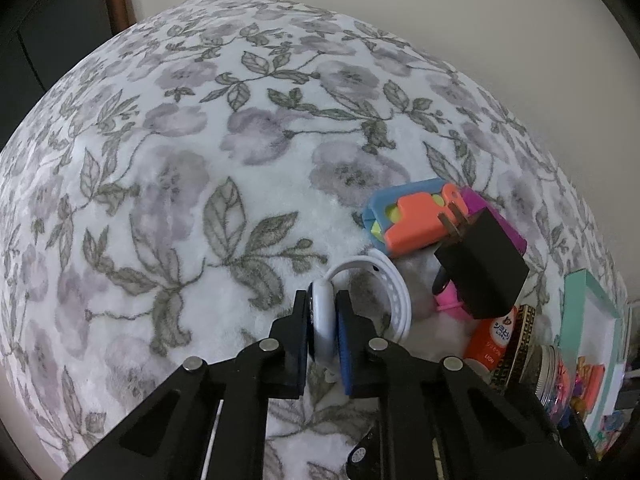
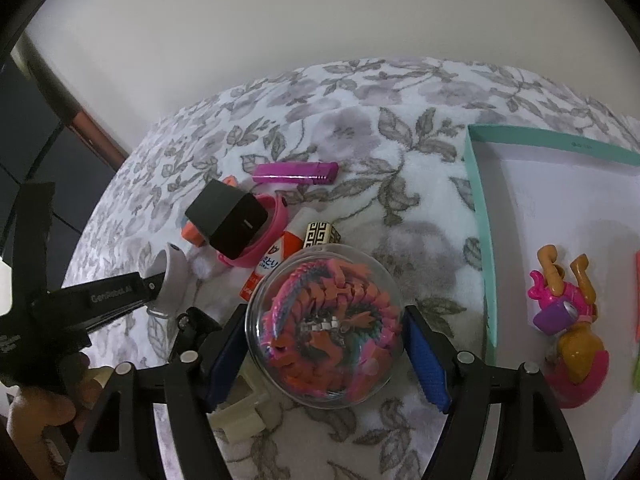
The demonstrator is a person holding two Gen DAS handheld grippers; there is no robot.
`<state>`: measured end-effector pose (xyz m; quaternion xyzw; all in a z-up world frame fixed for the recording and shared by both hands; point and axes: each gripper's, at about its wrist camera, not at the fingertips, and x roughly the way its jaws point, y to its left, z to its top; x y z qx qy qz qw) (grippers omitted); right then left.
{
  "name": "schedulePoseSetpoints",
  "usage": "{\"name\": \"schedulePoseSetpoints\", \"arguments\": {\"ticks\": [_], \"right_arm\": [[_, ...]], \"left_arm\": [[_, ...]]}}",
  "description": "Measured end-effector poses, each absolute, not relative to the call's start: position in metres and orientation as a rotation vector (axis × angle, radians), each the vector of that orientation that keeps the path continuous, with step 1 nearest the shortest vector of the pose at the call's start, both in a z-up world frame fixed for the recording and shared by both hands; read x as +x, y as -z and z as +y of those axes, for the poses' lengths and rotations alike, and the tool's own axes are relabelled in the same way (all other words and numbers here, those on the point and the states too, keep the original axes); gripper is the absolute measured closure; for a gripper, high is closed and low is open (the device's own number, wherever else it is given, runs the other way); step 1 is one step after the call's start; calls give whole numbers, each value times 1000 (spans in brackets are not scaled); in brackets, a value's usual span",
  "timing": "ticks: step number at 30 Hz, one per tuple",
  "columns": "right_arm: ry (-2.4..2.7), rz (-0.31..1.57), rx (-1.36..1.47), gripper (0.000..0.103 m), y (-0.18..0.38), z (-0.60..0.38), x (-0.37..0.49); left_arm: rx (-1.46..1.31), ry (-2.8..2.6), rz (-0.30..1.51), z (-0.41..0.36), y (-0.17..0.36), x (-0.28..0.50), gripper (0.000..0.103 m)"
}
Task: Organize rigid objects
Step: 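Grasp the white watch with the left tool while the right tool grasps the bead jar, then carry the watch and bead jar into the teal tray and release both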
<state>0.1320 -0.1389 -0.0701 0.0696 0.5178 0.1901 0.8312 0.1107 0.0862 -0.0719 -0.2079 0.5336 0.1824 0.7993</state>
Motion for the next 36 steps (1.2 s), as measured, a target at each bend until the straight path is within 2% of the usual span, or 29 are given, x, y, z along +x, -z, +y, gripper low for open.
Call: {"name": "schedulePoseSetpoints", "arguments": {"ticks": [9,18,25,36], "right_arm": [[-409,1068,198,27,53,-149,132],[-387,935,241,27,-5,-178,131],[-273,904,195,27,-39,-211,129],[-48,914,205,27,-55,-304,121]], "left_arm": [[-521,-366,1058,97,39,105,90],[-501,-297,888,87,-31,102,90],[-426,-203,853,46,-60,103,90],[-291,-21,896,-42,-67,108,90]]}}
